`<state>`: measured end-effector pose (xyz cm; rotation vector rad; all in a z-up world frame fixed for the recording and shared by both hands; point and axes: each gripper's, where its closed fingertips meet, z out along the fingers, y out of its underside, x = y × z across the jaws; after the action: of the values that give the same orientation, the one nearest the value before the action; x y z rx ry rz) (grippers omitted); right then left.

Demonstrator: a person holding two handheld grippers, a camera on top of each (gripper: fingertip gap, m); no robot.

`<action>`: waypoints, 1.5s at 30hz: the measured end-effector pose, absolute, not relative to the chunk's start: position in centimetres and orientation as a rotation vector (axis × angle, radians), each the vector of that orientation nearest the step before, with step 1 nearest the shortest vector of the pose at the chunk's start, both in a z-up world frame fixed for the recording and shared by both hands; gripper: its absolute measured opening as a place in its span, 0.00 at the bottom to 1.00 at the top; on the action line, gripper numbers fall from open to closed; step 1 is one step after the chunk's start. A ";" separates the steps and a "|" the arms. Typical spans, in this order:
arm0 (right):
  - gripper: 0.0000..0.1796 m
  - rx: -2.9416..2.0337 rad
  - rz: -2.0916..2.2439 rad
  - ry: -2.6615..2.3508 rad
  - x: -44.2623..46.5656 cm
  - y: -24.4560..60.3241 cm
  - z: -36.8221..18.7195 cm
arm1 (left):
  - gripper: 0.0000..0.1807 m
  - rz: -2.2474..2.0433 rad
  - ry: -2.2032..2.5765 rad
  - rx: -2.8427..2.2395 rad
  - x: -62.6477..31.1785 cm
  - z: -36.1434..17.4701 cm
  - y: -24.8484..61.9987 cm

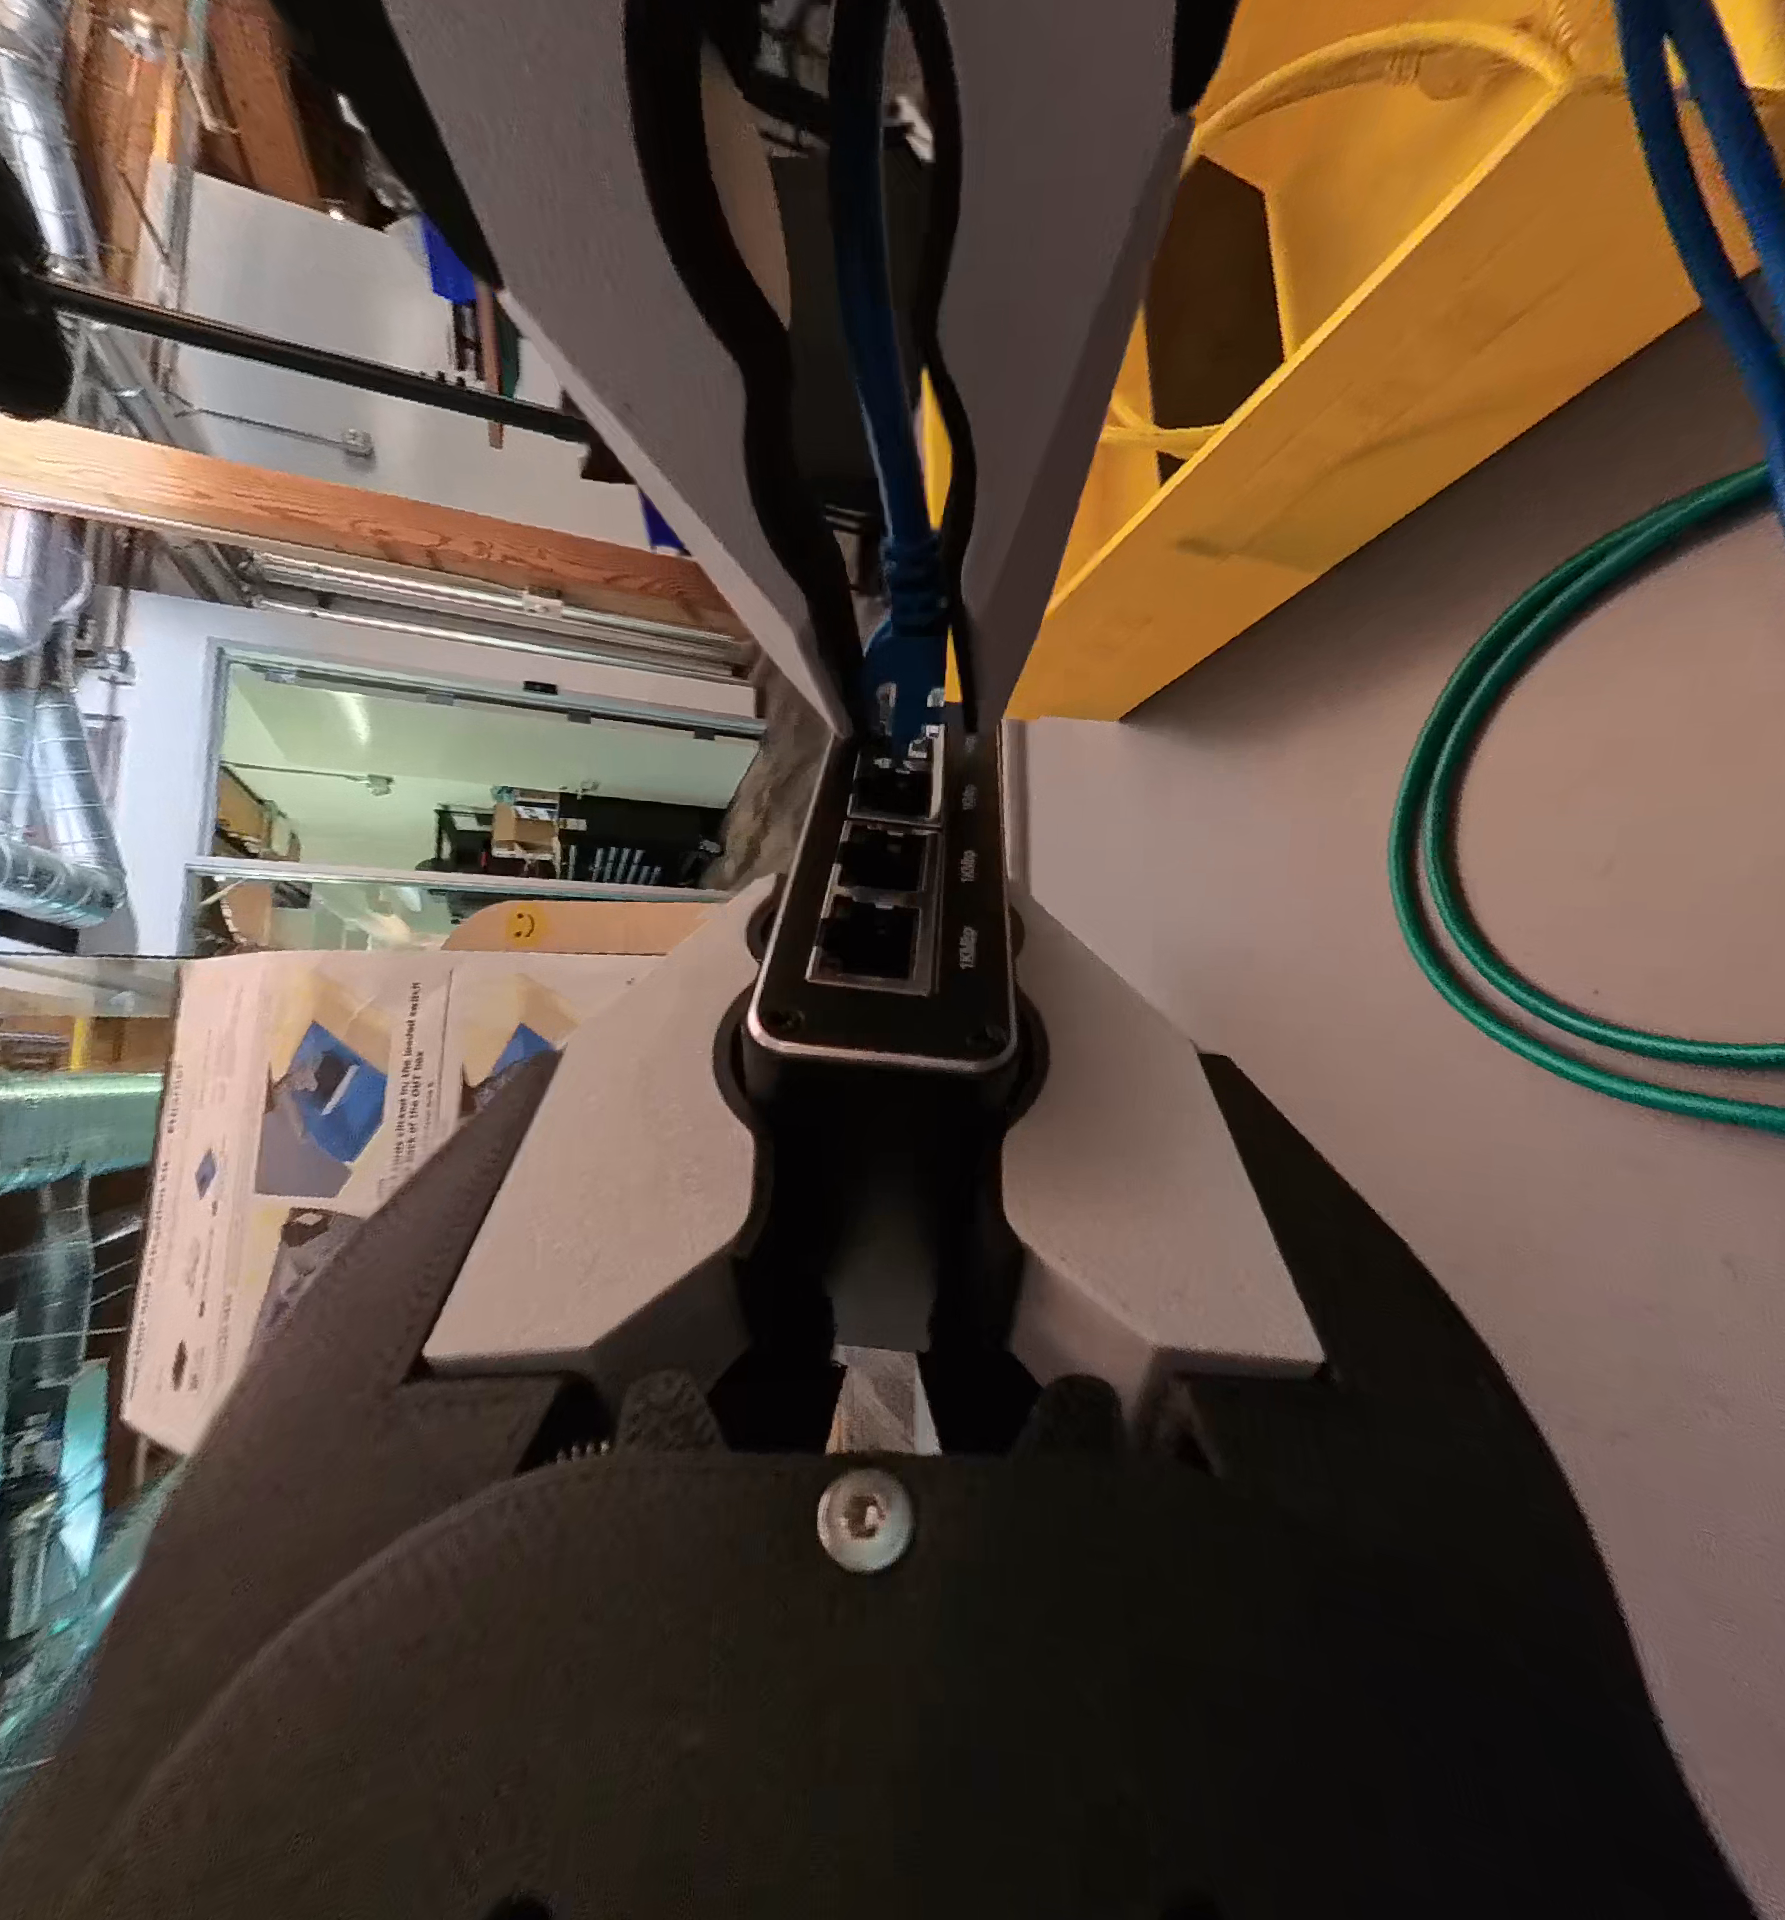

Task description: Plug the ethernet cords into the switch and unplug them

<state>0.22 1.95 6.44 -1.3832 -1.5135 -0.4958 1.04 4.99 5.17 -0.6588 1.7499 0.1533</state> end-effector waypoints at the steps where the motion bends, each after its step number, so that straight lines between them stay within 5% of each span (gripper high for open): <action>1: 0.08 -1.396 -0.507 -1.519 0.2 2.0 6.2 | 0.20 0.145 1.762 -0.666 1.0 5.0 5.1; 8: 0.08 -1.483 -0.330 -1.743 -1.6 -0.9 2.9 | 0.19 0.331 1.547 -0.821 -1.5 7.4 11.1; 11: 0.07 -1.407 -0.444 -1.582 -1.0 1.7 5.4 | 0.18 0.022 1.553 -0.923 -4.4 9.5 10.7; 19: 0.08 -1.706 -0.799 -1.079 5.9 10.8 5.9 | 0.18 0.064 1.232 -0.961 -10.1 15.8 11.5; 25: 0.09 -1.899 -0.321 -0.948 4.0 10.2 3.8 | 0.18 -0.167 1.197 -1.016 -10.9 17.1 9.7; 32: 0.41 -1.953 0.135 -0.941 -0.4 10.8 1.5 | 0.18 -0.135 1.237 -1.107 -11.0 15.6 11.2; 36: 0.34 -1.851 0.055 -0.929 -0.6 9.7 4.0 | 0.18 -0.135 1.259 -1.126 -10.9 15.1 11.3; 45: 0.31 -2.451 0.008 -1.271 0.2 2.4 -13.2 | 0.18 -0.182 1.264 -1.123 -11.2 15.4 10.9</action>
<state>0.25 2.36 -13.17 -2.4509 -1.2712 0.0084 -11.20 10.92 15.36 -1.1229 1.2642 -0.1821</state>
